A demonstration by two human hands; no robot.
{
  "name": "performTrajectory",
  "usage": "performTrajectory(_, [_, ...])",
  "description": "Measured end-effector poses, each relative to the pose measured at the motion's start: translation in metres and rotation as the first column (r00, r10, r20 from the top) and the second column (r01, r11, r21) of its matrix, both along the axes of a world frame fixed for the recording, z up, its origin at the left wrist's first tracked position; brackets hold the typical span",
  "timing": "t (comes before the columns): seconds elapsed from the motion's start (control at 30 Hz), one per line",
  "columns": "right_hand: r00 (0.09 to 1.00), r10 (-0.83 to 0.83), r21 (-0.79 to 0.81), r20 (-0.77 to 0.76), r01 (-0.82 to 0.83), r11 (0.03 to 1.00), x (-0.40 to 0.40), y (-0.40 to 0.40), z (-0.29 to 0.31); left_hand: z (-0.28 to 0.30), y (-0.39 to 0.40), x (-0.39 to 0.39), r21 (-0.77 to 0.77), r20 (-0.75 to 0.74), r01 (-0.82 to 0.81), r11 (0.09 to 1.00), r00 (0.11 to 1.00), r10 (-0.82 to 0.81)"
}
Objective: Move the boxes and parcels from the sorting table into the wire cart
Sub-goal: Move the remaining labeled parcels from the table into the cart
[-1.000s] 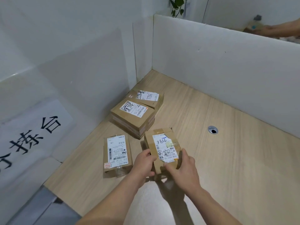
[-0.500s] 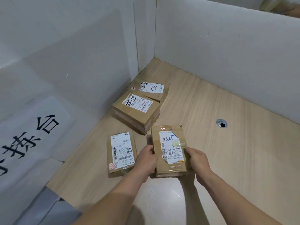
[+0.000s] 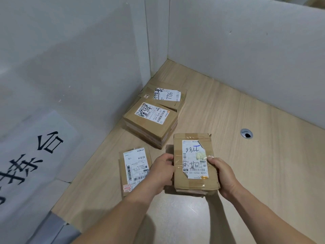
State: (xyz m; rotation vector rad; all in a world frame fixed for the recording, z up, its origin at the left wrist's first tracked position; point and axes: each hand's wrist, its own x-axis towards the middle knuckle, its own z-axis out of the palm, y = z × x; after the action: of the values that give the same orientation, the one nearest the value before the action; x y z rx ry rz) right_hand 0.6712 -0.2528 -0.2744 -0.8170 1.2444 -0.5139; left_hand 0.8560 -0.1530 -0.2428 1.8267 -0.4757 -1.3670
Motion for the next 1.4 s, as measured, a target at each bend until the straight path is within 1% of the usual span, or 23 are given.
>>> performTrajectory(0.03, [1.000,-0.018,-0.017,0.005,0.018,1.000,-0.001,-0.002,0.004,0.005,-0.001,0.004,-0.034,0.032,-0.005,0.999,0.999,0.006])
performTrajectory(0.1, [0.999,-0.029,-0.034,0.025,0.030,0.999,-0.003,-0.006,0.010,0.017,0.001,0.015,-0.117,0.199,-0.026,0.993,0.979,0.049])
performTrajectory(0.13, [0.999,-0.026,-0.039,0.039,0.028,0.999,-0.004,-0.008,0.012,0.023,0.005,0.022,-0.171,0.282,-0.046,0.984,0.955,0.094])
performTrajectory(0.2, [0.997,-0.021,-0.043,0.078,0.024,0.999,-0.004,-0.008,0.016,0.034,0.015,0.039,-0.268,0.382,-0.091,0.959,0.904,0.193])
performTrajectory(0.27, [0.994,-0.002,-0.035,0.108,0.006,0.999,-0.003,-0.006,0.017,0.034,0.032,0.056,-0.274,0.477,-0.136,0.952,0.840,0.257])
performTrajectory(0.33, [0.993,0.019,-0.027,0.118,-0.016,0.999,-0.001,-0.003,0.014,0.026,0.050,0.071,-0.221,0.604,-0.164,0.961,0.751,0.267])
performTrajectory(0.4, [0.993,0.040,-0.019,0.114,-0.038,0.999,0.003,0.002,0.010,0.013,0.068,0.080,-0.152,0.642,-0.236,0.960,0.715,0.277])
performTrajectory(0.47, [0.992,0.061,-0.009,0.109,-0.061,0.998,0.008,0.007,0.007,-0.001,0.084,0.083,-0.093,0.608,-0.304,0.948,0.737,0.296])
performTrajectory(0.53, [0.990,0.082,0.005,0.111,-0.083,0.997,0.013,0.012,0.004,-0.014,0.097,0.085,-0.035,0.519,-0.356,0.934,0.792,0.321])
performTrajectory(0.6, [0.990,0.097,0.016,0.107,-0.099,0.995,0.017,0.017,0.001,-0.023,0.103,0.085,-0.007,0.395,-0.416,0.909,0.834,0.384])
performTrajectory(0.67, [0.988,0.115,0.024,0.103,-0.118,0.993,0.020,0.020,-0.002,-0.027,0.105,0.084,0.001,0.250,-0.463,0.886,0.858,0.448])
performTrajectory(0.73, [0.986,0.136,0.028,0.099,-0.140,0.990,0.024,0.025,-0.003,-0.032,0.105,0.085,0.000,0.102,-0.477,0.879,0.874,0.475])
performTrajectory(0.8, [0.984,0.155,0.035,0.087,-0.159,0.987,0.028,0.028,-0.004,-0.034,0.105,0.085,0.004,0.021,-0.462,0.887,0.886,0.462])
performTrajectory(0.93, [0.984,0.154,0.100,0.089,-0.162,0.982,0.027,0.033,-0.008,-0.032,0.103,0.084,0.028,-0.090,-0.426,0.904,0.900,0.427])
performTrajectory(1.07, [0.989,0.129,0.143,0.074,-0.138,0.980,0.017,0.035,-0.008,-0.032,0.101,0.082,0.008,-0.153,-0.298,0.954,0.943,0.296])
performTrajectory(1.17, [0.990,0.105,0.210,0.097,-0.123,0.970,0.012,0.034,-0.006,-0.033,0.098,0.083,-0.045,-0.242,-0.298,0.954,0.929,0.279])
performTrajectory(1.23, [0.989,0.095,0.237,0.117,-0.120,0.964,0.009,0.033,-0.004,-0.034,0.097,0.084,-0.071,-0.258,-0.301,0.951,0.926,0.274])
performTrajectory(1.3, [0.986,0.109,0.225,0.127,-0.136,0.965,0.008,0.032,-0.003,-0.036,0.096,0.086,-0.089,-0.239,-0.284,0.955,0.937,0.257])
performTrajectory(1.4, [0.982,0.147,0.146,0.122,-0.165,0.975,0.008,0.030,0.001,-0.037,0.097,0.093,-0.111,-0.231,-0.247,0.963,0.949,0.216])
